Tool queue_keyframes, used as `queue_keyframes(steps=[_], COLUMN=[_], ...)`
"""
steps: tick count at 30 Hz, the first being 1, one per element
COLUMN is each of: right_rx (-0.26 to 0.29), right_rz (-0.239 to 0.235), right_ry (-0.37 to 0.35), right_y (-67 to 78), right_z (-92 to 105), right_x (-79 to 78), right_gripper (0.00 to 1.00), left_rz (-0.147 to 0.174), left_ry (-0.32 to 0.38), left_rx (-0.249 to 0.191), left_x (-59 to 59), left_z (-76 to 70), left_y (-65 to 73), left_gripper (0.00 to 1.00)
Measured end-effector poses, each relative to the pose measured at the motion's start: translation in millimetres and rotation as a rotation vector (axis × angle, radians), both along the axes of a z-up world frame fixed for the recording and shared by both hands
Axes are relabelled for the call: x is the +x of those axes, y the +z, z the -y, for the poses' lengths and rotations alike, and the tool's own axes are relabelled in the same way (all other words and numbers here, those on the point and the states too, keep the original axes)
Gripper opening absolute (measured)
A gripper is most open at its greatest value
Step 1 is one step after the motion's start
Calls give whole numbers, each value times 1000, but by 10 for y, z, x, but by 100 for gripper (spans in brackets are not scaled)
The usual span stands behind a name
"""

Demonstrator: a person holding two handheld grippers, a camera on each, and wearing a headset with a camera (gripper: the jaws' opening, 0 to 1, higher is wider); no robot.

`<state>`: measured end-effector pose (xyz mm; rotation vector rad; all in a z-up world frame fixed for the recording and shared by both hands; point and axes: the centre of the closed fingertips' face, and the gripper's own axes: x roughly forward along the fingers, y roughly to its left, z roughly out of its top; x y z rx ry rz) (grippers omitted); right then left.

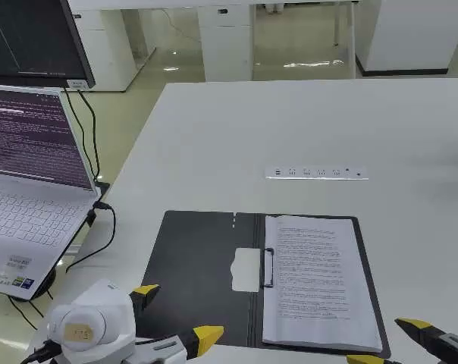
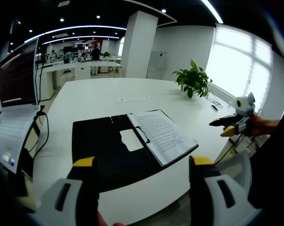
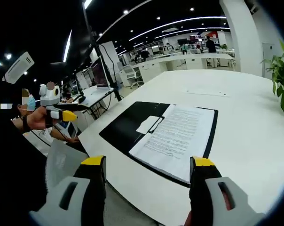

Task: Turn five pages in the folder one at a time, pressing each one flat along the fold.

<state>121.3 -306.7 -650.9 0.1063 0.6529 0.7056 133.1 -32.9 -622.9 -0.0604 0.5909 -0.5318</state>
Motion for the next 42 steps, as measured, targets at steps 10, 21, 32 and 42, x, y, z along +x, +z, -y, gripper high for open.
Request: queue_keyframes(steps=[10,21,32,42], right_rx=[0,-1,-5,-5], right_rz=[1,-3,-2,1], right_ry=[-4,7,2,2], right_y=[6,1,1,15], right_z=[17,-15,18,-1], right_x=[25,20,22,17], right_gripper=[71,71,70,70], left_rz=[10,9,8,13], left_ry=[-2,0,5,5], left_rx=[2,1,0,-1], left_x=[44,43,30,26], left_z=[2,5,-4,-14], left_y=[33,34,27,39], left_gripper=[79,79,79,79])
